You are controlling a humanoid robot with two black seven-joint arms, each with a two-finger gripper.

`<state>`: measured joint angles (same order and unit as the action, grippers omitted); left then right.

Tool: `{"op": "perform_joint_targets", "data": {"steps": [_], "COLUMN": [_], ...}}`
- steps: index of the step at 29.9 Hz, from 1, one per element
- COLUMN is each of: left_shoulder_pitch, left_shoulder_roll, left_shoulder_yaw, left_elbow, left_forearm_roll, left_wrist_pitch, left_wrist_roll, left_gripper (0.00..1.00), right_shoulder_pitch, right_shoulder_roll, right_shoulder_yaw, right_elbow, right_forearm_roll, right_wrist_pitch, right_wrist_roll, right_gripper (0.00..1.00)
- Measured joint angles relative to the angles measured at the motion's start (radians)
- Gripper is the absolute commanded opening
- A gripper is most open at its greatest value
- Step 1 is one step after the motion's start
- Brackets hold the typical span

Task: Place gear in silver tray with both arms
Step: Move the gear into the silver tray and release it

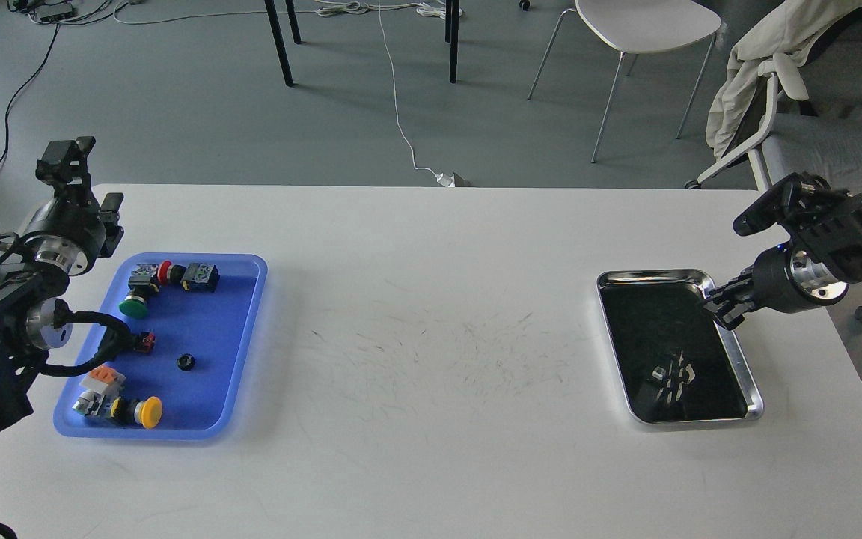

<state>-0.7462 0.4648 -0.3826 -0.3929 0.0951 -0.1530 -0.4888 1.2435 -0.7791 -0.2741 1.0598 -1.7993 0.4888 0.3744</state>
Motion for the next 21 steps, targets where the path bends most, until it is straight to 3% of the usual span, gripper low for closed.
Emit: {"op": "perform_joint_targets", "data": {"steps": [21], "left_shoulder_pitch": [0.007], "left_shoulder_roll": [0.014], "left_shoulder_yaw": [0.001], "left_elbow": [-0.003], "left_forearm_roll": [0.000], "left_wrist_pitch": [-0.005], "left_wrist_roll": [0.000], "left_gripper": [0.98], "right_shoulder_pitch": [-0.030], "right_shoulder_roll": [0.192], "right_shoulder_yaw": [0.012], "right_elbow": [-0.148], "right_forearm_roll": [0.002], "right_wrist_pitch": [0.000], "right_wrist_roll": [-0.008], "right_gripper": [0.04]}}
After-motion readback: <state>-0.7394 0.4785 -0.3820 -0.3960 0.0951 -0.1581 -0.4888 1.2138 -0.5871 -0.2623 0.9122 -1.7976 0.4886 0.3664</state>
